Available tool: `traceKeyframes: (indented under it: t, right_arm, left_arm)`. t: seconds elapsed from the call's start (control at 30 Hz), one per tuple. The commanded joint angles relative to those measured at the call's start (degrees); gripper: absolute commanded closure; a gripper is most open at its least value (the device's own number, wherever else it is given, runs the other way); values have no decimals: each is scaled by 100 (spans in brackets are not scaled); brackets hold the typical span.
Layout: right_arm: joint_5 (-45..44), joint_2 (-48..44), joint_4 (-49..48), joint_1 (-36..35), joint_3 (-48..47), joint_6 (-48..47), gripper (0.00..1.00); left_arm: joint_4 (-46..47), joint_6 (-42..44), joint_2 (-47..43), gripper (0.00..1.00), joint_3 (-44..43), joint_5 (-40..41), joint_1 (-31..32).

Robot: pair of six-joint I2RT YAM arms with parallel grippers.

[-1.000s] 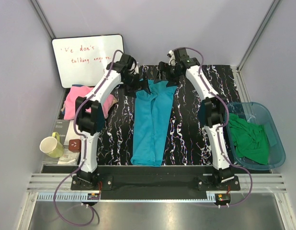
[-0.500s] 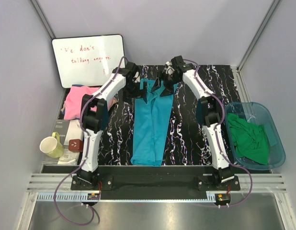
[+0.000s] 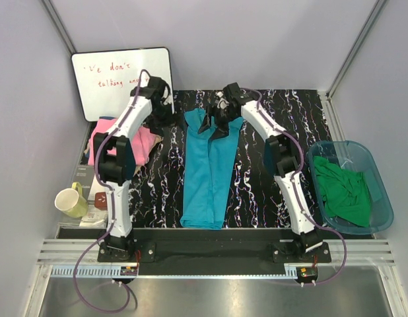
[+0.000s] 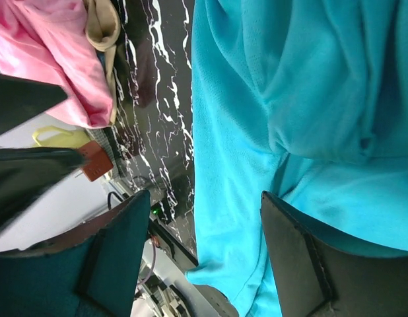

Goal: Fold and stack the t-shirts
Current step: Rotate the tshirt 90 degrees

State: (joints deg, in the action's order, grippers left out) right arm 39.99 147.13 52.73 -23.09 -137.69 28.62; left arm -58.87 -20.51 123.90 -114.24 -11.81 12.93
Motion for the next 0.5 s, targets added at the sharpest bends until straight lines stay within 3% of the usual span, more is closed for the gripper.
traceKeyframes:
  t: [0.0, 0.13, 0.27, 0.47]
  right_arm:
    - [-359, -114, -237, -108, 40, 187, 25]
    - [-782, -220, -342, -99, 128, 266, 24]
    - [-597, -464, -1252, -64, 697, 688, 24]
    - [-1658, -1643, -3259, -125, 2964, 575, 24]
  left_arm:
    - [139, 118, -533, 1, 76, -207, -124]
    - [201, 135, -656, 1, 173, -365, -203]
    - [323, 170, -753, 1, 331, -550, -273]
    - [455, 267, -832, 1, 639, -691, -335]
